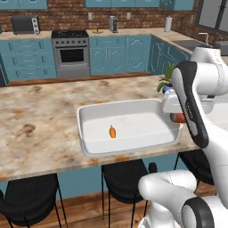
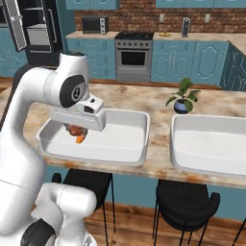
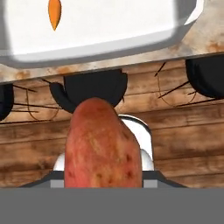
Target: Place the cold items (carrot and sweet potato) from the fridge in one tupperware on the dining counter. Place the warm items (kebab skewer and hot dog) in the stove area in another tupperware.
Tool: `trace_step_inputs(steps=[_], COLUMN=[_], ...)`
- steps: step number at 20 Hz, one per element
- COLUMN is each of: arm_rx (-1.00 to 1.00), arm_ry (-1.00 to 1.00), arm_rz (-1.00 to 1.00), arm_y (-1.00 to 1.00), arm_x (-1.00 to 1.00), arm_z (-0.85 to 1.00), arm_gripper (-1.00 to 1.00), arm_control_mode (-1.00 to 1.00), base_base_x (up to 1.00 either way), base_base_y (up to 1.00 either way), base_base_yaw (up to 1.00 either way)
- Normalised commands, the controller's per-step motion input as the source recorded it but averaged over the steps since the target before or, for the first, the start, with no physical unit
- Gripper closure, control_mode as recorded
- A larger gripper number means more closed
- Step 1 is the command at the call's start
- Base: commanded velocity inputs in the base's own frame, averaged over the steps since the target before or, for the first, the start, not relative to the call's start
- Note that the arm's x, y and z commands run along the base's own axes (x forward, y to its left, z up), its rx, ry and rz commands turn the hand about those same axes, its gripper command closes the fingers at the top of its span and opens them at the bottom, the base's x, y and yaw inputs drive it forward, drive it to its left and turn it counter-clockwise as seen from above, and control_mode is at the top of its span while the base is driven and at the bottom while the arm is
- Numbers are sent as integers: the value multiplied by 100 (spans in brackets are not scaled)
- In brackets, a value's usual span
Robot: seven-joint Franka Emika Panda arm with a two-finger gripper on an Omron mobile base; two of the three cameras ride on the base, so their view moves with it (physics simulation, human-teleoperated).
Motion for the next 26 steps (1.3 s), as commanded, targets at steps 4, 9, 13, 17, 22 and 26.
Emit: trace_step_inputs(steps=[4,9,13,17,22,26], arm_rx=[-4,-14,-17,-7,5,6], arm_ry=[0,-9,-16,-6,17,13], arm_rz=[-6,-8,-11,-3,0,0], arm_y=[12,14,1,-1,-4,0], arm_x=[100,100,73,69,65,35], arm_z=[-21,-67,-81,-61,-8,-6], arm_gripper=[100,100,100,100,100,100], arm_control_mode=[-100,-100,-100,-100,-100,-100], base_base_x=[0,0,0,0,0,0], base_base_y=[0,0,0,0,0,0], base_base_yaw=[0,0,0,0,0,0])
